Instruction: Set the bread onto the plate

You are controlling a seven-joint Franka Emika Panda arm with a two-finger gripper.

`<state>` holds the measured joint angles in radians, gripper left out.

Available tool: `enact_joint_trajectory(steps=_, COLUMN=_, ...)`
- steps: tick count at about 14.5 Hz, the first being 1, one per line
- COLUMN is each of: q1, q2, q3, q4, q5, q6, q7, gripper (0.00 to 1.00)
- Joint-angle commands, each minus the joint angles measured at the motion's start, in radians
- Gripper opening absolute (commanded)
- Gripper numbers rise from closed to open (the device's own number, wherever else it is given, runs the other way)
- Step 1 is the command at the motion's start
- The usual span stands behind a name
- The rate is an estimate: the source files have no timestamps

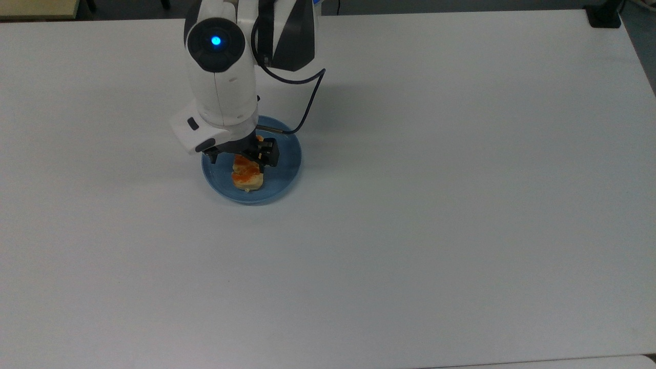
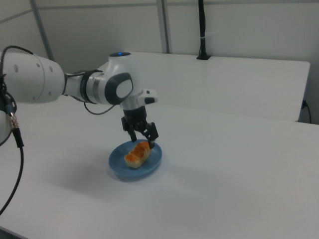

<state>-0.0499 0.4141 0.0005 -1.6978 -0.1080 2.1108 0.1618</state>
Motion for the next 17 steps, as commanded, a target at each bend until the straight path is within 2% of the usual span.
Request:
enact_joint_trajectory(steps=1, q1=0.002, q2=-0.142, q3=0.001, q4=0.009, q5=-0.001, q6=-0.134, q7=0.148, gripper=1.00)
enact_joint_trajectory(steps=3, q1=0.004, q2=-0.204, q3=0.001, q4=0.023, q5=0.017, q6=-0.193, q7=0.168, gripper=1.00)
enact_joint_trajectory(steps=7, q1=0.002, q2=-0.391, q3=-0.007, q4=0.021, q5=0.063, q6=-0.334, q7=0.166, gripper=1.00)
enact_joint_trajectory(steps=11, q1=0.018, q2=-0.437, q3=-0.020, q4=0.021, q5=0.082, q6=-0.359, q7=0.147, gripper=1.00)
enact_joint_trajectory(steps=12, q1=0.016, q2=-0.437, q3=-0.020, q4=0.023, q5=0.082, q6=-0.357, q7=0.112, gripper=1.00)
enact_joint_trajectory(steps=15, q1=0.004, q2=-0.448, q3=-0.022, q4=0.024, q5=0.082, q6=-0.359, q7=-0.132, gripper=1.00)
enact_joint_trajectory(steps=17, q1=0.002, q2=-0.451, q3=-0.036, q4=0.024, q5=0.083, q6=-0.362, q7=-0.229, gripper=1.00)
